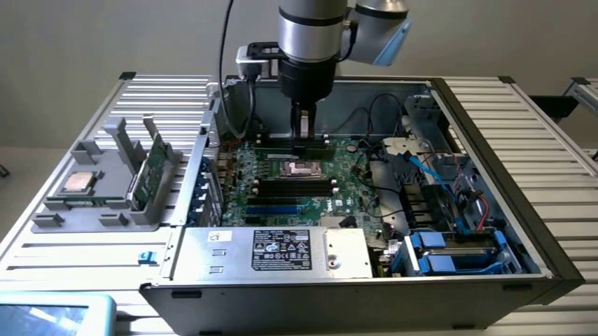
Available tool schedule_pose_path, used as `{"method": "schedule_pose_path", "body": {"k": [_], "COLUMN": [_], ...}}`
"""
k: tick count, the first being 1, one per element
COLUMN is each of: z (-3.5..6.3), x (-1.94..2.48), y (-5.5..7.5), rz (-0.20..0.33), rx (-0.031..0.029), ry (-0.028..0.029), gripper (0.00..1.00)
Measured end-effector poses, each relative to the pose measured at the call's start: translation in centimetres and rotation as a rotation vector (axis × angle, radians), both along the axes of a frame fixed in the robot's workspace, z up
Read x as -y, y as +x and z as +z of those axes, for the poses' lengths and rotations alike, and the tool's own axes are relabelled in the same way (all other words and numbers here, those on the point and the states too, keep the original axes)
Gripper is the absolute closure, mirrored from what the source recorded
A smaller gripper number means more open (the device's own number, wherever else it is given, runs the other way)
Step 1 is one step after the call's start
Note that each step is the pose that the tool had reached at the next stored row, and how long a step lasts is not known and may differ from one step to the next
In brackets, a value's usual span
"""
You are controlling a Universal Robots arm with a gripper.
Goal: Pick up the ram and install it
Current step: 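Insert the ram into the slot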
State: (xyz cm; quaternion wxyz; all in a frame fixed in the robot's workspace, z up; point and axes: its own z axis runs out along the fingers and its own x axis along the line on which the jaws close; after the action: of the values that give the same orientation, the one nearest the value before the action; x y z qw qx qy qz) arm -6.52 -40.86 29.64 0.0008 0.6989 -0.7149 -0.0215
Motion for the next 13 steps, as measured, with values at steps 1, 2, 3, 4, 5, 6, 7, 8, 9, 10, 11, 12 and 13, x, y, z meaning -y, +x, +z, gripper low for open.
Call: {"method": "schedule_pose_path", "body": {"k": [1,2,3,4,5,6,7,8,9,10,11,12,13], "z": [-0.18,-0.36,-0.54,-0.71,-0.91,-1.09,-1.27,-1.45,-1.63,-1.81,-1.99,-2.16,-2.36], "x": [0.00,0.00,0.00,0.00,0.01,0.03,0.05,0.08,0.12,0.16,0.20,0.24,0.28], "y": [0.0,-0.1,-0.1,-0.2,-0.2,-0.2,-0.2,-0.2,-0.2,-0.2,-0.2,-0.2,-0.2], "rz": [0.004,0.005,0.006,0.007,0.007,0.007,0.007,0.007,0.007,0.007,0.007,0.007,0.007], "rx": [0.0000,0.0000,0.0000,-0.0001,0.0000,0.0000,0.0000,0.0000,0.0000,0.0001,0.0004,0.0006,0.0009], "ry": [0.0000,0.0000,-0.0001,-0.0002,-0.0001,0.0000,-0.0001,-0.0001,-0.0001,-0.0001,-0.0001,0.0000,-0.0001], "gripper": [0.89,0.89,0.89,0.89,0.89,0.89,0.89,0.89,0.89,0.89,0.89,0.89,0.89]}}
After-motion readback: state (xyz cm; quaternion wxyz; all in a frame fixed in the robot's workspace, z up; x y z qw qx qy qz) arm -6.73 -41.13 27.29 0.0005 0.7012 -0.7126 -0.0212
